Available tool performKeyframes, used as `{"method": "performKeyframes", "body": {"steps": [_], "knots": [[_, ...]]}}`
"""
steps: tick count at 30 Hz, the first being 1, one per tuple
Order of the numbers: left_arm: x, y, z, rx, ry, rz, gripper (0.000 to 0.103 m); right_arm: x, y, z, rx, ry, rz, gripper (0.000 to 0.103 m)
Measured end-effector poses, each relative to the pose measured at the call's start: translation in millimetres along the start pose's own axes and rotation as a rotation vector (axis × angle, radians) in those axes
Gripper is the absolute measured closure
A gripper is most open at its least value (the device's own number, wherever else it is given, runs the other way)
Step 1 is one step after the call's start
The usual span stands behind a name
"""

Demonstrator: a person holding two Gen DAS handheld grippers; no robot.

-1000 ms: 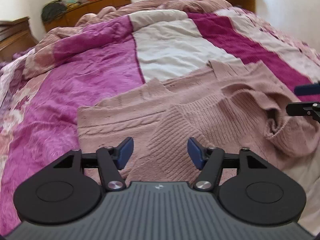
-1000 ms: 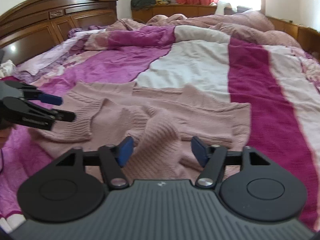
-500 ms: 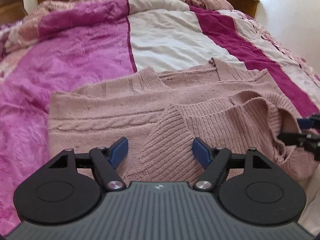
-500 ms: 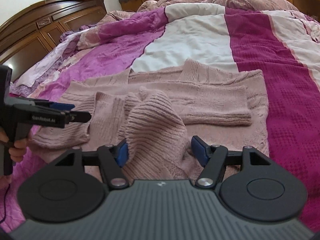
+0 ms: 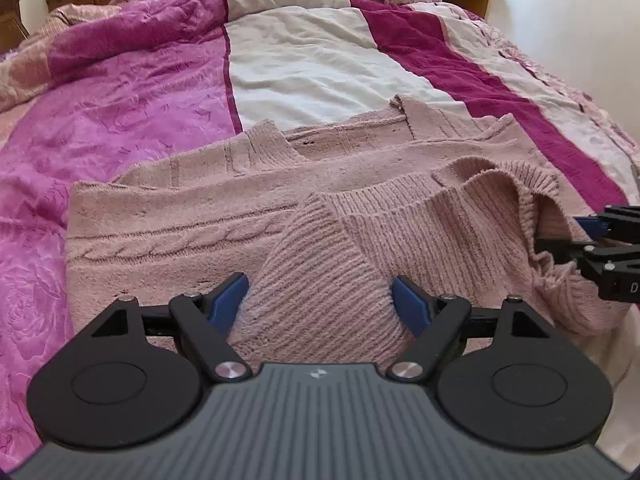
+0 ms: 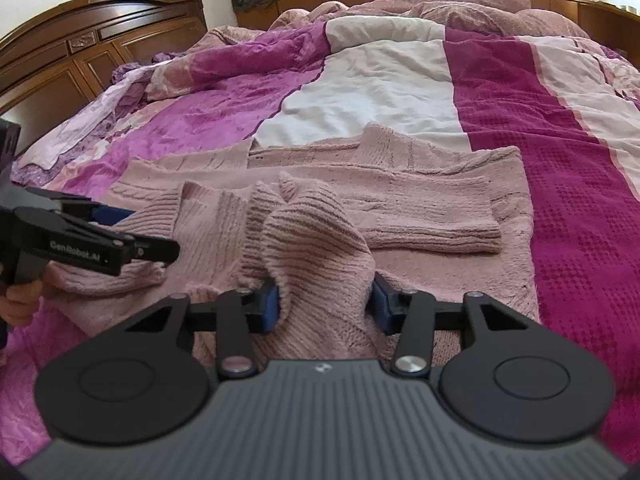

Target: Fold small clothes

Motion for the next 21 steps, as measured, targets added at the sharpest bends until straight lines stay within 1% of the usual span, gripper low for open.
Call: {"method": "performKeyframes", "body": {"steps": [1,2,3,4,5,6,7,8,12,16,21], "knots": [[-1.4,-0.4,-0.3,-0.006,0.002,0.001,0.021,-0.5,0.3,-1.0,-0.007,-0.001,0.007,0.062],[-2.9,-0.8,-1.1,-0.014,0.001,0.005,0.026,-1.3,0.6,-2.2,-0.013,-0.002,0.017,0.066],[-4.8,-1.1,-2.1,-0.023,-0.002,0.011,0.034,-2.4,0.9,-3.1,-0.019,-0.003,0.027,0.069],[-6.8,-1.3,-4.1,-0.032,-0.006,0.015,0.039,-3.3,1.0,-4.6,-0.026,-0.004,0.039,0.075],[-9.4,-1.6,-7.5,-0.045,-0.009,0.023,0.055,-4.6,1.2,-6.5,-0.035,-0.007,0.050,0.081],[-12.2,-1.5,-10.7,-0.056,-0.011,0.030,0.069,-4.7,1.0,-8.0,-0.041,-0.011,0.056,0.083],[-14.9,-1.5,-14.6,-0.069,-0.005,0.035,0.073,-5.1,1.0,-9.9,-0.049,-0.014,0.060,0.087],[-17.6,-1.5,-18.0,-0.077,0.004,0.038,0.078,-4.7,0.9,-12.0,-0.057,-0.018,0.059,0.088],[-22.8,-2.6,-35.1,-0.132,0.039,0.005,0.083,0.0,3.2,-24.9,-0.107,-0.042,0.036,0.089],[-27.5,1.4,-64.1,-0.220,0.075,-0.017,0.083,2.0,12.4,-43.6,-0.171,-0.054,0.022,0.090],[-27.2,17.6,-94.4,-0.316,0.103,-0.002,0.083,5.8,35.9,-57.9,-0.235,-0.084,-0.030,0.090]]}}
Point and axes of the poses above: each gripper's, at about its wrist camera, not at the fingertips, and z roughly the way its jaws point, x to its left, y to its top, the point moved 5 cm from there along z, roughly the way its jaws point, and after that the axes turned 3 degrees about -y, right-handed, at the moved point
